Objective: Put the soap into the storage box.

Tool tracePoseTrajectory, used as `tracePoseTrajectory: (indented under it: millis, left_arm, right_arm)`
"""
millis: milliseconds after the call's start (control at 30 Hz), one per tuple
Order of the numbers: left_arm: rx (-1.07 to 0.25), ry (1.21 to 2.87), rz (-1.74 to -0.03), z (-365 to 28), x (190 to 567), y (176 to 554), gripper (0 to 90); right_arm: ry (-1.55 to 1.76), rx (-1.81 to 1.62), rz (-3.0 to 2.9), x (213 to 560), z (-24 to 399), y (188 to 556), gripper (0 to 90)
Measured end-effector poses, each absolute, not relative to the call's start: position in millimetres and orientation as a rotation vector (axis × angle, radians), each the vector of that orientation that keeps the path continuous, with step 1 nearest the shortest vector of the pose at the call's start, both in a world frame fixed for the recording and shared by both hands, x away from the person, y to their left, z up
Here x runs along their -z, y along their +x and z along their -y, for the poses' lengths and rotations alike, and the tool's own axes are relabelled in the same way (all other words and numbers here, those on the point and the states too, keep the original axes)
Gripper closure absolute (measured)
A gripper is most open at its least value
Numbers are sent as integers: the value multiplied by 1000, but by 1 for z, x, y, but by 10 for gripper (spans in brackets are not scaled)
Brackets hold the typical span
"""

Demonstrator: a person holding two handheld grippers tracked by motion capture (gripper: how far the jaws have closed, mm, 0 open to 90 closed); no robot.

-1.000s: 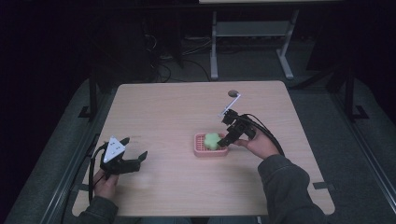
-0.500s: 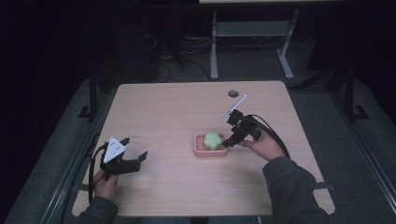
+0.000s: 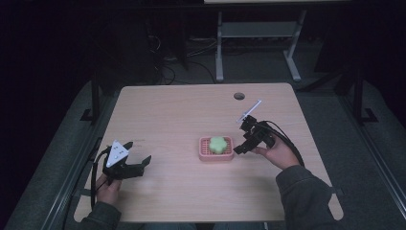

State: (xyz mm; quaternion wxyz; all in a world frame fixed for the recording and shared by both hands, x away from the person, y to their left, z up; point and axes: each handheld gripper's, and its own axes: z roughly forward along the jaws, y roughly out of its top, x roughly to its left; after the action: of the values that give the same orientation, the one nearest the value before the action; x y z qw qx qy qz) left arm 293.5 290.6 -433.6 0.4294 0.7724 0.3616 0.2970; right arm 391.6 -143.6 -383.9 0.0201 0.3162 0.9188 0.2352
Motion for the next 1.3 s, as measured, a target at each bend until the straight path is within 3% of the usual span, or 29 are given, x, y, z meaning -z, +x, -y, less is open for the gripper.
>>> tracePoseTrajectory:
  millis: [1300]
  left_arm:
    - [-732,1942,-901,-290,434,294,141]
  right_arm:
    - [1132,-769,-2823,420,200,355,243]
